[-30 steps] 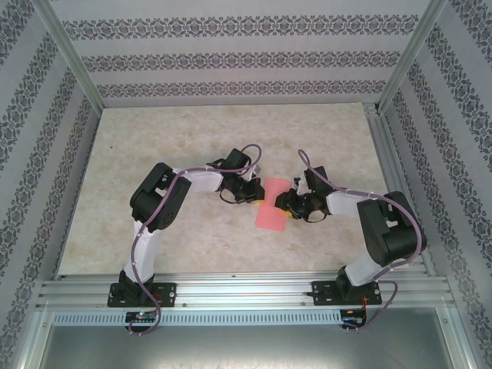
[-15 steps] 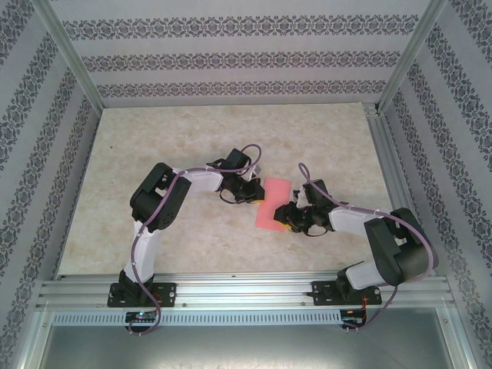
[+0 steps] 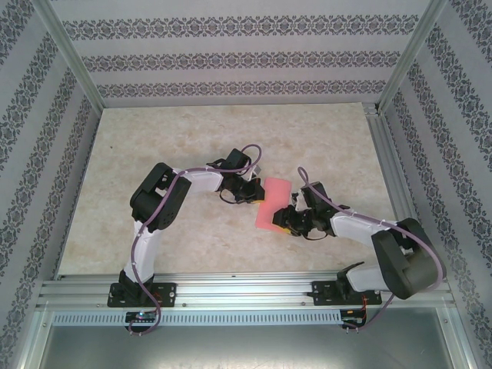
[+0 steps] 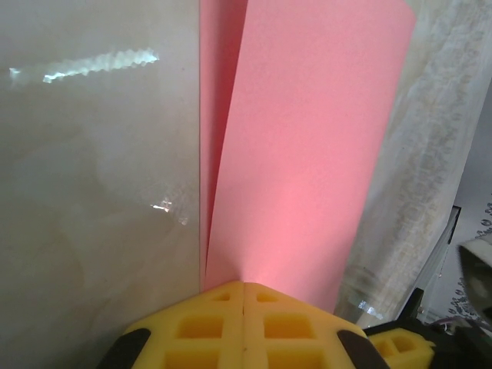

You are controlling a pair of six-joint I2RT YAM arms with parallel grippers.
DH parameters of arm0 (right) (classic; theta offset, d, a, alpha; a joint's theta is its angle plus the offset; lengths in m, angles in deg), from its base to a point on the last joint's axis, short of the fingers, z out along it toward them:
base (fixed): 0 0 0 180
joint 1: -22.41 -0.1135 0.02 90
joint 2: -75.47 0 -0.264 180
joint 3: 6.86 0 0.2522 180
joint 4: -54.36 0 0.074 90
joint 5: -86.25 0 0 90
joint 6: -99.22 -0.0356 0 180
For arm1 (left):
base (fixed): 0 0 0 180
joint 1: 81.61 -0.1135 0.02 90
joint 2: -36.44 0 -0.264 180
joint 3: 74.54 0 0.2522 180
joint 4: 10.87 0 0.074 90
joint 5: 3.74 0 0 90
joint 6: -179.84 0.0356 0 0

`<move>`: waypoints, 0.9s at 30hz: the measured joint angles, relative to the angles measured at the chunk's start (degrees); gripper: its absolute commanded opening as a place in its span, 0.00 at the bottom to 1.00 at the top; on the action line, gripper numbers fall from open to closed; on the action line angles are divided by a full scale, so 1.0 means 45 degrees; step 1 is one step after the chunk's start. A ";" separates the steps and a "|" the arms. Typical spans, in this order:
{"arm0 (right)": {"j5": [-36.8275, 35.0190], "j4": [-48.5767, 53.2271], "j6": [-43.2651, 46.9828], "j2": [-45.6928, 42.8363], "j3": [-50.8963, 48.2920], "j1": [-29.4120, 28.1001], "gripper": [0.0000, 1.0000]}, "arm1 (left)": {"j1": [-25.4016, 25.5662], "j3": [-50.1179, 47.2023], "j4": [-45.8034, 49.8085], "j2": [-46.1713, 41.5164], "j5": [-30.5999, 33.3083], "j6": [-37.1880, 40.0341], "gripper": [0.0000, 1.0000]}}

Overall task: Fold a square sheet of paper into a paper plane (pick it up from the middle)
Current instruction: Fold the square sheet of paper in half at the center of the table.

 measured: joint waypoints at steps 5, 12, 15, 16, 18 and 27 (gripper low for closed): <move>-0.0107 0.0219 0.0058 0.0146 0.0039 -0.0005 0.38 | 0.0005 0.0000 0.0000 0.0000 0.0000 0.0005 0.03; -0.0947 0.2594 0.0704 -0.0952 0.1787 0.0869 0.38 | 0.0005 0.0000 0.0005 0.0000 0.0000 0.0005 0.03; -0.1258 0.2705 0.1098 -0.0670 0.2958 0.1783 0.38 | 0.0005 0.0000 0.0000 0.0000 0.0000 0.0005 0.03; -0.1311 0.2676 0.1190 -0.0437 0.3264 0.1967 0.37 | 0.0005 0.0000 0.0000 0.0000 0.0000 0.0005 0.03; -0.1311 0.2608 0.1404 0.0359 0.3973 0.2200 0.37 | 0.0005 0.0000 0.0005 0.0000 -0.0005 0.0005 0.03; -0.0835 0.1647 0.1763 0.3468 0.4935 0.2205 0.37 | 0.0005 -0.0015 0.0000 0.0000 -0.0005 0.0039 0.03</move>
